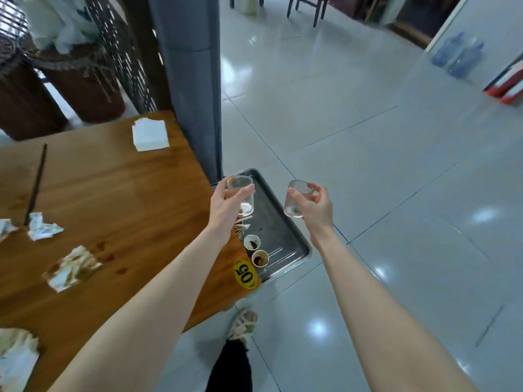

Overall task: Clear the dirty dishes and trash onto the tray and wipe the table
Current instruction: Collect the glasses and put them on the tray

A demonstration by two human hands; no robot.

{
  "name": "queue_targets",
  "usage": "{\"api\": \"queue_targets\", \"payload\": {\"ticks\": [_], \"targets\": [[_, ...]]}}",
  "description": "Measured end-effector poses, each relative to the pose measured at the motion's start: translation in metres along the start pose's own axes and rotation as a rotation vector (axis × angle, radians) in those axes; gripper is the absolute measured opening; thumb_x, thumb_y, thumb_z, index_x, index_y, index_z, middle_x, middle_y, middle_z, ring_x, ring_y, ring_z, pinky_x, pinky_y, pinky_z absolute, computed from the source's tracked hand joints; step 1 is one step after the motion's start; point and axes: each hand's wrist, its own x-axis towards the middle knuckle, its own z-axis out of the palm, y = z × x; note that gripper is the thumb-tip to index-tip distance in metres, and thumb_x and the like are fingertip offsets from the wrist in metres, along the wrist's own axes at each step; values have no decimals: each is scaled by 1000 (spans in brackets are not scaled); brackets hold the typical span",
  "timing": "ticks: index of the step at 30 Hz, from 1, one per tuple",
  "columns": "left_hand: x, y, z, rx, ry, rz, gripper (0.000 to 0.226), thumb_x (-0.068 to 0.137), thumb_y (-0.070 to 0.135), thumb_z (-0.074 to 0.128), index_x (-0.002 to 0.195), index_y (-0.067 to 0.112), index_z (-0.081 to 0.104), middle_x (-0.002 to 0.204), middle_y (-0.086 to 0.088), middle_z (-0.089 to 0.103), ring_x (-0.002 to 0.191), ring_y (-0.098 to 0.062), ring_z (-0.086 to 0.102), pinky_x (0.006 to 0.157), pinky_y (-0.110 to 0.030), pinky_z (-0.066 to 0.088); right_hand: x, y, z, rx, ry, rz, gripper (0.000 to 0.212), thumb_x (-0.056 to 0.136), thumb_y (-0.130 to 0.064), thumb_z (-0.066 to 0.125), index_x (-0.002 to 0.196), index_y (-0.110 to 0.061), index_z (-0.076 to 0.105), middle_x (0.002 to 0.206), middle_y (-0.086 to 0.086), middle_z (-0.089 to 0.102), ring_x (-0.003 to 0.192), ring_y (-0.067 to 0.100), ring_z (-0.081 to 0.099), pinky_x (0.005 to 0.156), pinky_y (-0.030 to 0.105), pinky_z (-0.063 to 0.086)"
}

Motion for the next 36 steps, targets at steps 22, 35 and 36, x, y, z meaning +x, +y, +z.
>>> {"api": "queue_targets", "payload": {"ticks": [22, 35, 36], "targets": [[188, -84, 90, -27, 345, -211, 58, 76, 34, 79, 126, 21, 55, 113, -1, 64, 103, -15, 61, 90, -31, 51, 261, 61, 40, -137, -371, 126, 49, 76, -16, 81, 116, -17, 52, 95, -9, 55, 79, 8, 61, 60, 11, 48], [281, -169, 86, 91, 567, -268, 52, 72, 33, 83, 117, 28, 56, 111, 7, 57, 108, -13, 54, 72, -14, 41, 371, 163, 108, -259, -638, 145, 57, 75, -14, 81, 124, -13, 54, 102, -4, 62, 85, 12, 61, 66, 12, 49], [288, -176, 86, 99, 580, -271, 52, 73, 33, 82, 117, 29, 55, 112, 7, 57, 108, -13, 53, 71, -13, 40, 378, 172, 112, -273, -646, 138, 56, 74, -15, 82, 123, -13, 54, 98, -9, 61, 84, 11, 61, 67, 13, 50]]}}
